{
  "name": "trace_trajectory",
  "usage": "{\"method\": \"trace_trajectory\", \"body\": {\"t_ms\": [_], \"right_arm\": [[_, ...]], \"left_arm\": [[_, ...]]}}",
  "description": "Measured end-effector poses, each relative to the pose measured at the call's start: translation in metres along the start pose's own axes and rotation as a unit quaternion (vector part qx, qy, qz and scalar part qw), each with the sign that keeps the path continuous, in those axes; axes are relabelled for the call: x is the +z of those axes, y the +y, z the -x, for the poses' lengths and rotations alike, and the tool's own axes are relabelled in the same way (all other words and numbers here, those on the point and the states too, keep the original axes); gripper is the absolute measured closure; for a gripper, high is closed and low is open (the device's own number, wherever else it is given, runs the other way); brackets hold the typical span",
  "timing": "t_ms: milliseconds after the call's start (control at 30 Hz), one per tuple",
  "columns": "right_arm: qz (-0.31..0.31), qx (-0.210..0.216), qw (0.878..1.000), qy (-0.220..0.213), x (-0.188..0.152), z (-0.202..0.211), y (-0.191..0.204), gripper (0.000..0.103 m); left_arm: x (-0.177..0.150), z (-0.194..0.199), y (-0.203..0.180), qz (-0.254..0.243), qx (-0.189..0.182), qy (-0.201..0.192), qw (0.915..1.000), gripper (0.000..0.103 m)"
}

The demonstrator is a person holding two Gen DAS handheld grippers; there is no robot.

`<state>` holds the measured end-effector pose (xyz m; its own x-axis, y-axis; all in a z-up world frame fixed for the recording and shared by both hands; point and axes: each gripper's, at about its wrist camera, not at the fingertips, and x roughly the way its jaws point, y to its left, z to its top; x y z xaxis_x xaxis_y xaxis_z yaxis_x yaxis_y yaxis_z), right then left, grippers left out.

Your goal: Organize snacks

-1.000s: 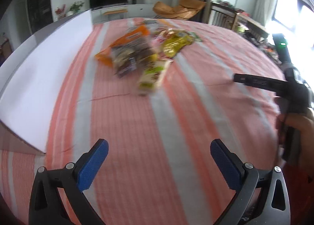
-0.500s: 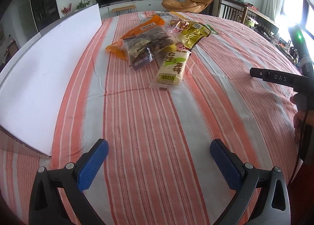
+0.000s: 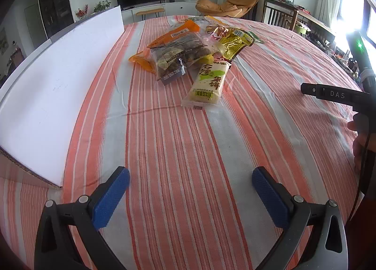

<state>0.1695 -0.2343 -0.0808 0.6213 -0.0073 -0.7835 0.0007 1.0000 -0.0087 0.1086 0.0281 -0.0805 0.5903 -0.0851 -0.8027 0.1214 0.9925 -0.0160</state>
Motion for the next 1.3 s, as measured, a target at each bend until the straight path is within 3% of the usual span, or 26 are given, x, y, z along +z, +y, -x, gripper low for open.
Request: {"method": "trace_trajectory", "body": {"t_ms": [567, 667, 700, 900, 967, 1067, 1200, 1267, 1300], "right_arm": [[0.007, 0.003, 1.000, 0.006, 0.002, -0.003, 0.004, 0.009], [0.000, 0.013, 0.998, 0.056, 0.022, -0.012, 0.008, 0.010], [-0.015, 0.040, 0.997, 0.072, 0.035, -0.016, 0.014, 0.010], [-0.050, 0.126, 0.989, 0.065, 0.108, -0.028, 0.071, 0.011], [-0.047, 0.131, 0.987, 0.075, 0.128, -0.040, 0.095, 0.011], [-0.025, 0.116, 0.989, 0.090, 0.143, -0.058, 0.127, 0.011], [0.039, 0.049, 0.991, 0.117, 0.139, -0.078, 0.157, 0.014], [0.045, 0.040, 0.992, 0.114, 0.135, -0.078, 0.161, 0.024], [0.050, 0.033, 0.992, 0.111, 0.133, -0.076, 0.162, 0.038]], "left_arm": [[-0.006, 0.004, 0.015, 0.004, 0.006, 0.008, 0.9999, 0.000], [-0.005, 0.003, 0.015, 0.004, 0.006, 0.005, 1.0000, 0.000], [-0.005, 0.003, 0.015, 0.004, 0.006, 0.005, 1.0000, 0.000], [-0.003, 0.002, 0.016, 0.003, 0.005, 0.002, 1.0000, 0.000], [-0.002, 0.001, 0.016, 0.003, 0.005, 0.002, 1.0000, 0.000], [-0.001, 0.000, 0.016, 0.002, 0.004, 0.002, 1.0000, 0.000], [0.000, -0.001, 0.015, 0.002, 0.004, 0.003, 1.0000, 0.000], [0.001, -0.002, 0.016, 0.001, 0.004, 0.004, 1.0000, 0.000], [0.002, -0.002, 0.016, 0.002, 0.004, 0.005, 1.0000, 0.000]]}}
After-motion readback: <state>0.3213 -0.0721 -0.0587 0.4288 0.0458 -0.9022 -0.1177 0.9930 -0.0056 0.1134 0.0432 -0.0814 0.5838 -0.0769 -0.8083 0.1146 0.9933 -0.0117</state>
